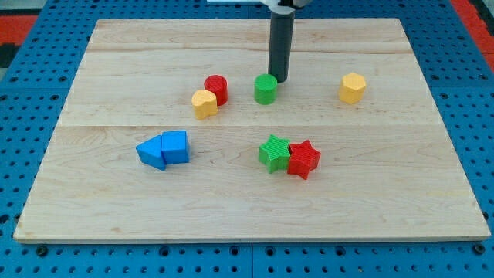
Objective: Move green circle into green star
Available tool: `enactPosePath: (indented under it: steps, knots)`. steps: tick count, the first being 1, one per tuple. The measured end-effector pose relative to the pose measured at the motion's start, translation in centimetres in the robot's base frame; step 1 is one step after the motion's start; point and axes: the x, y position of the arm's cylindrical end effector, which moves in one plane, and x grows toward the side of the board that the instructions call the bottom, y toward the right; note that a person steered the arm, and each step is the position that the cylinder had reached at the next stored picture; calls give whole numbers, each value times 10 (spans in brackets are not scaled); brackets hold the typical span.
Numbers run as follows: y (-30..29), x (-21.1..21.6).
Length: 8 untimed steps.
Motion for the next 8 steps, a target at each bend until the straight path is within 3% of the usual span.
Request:
enactPosePath:
  steps: [4, 6, 8]
  knots:
    - [-38, 29]
    - [-36, 107]
    - [-51, 79]
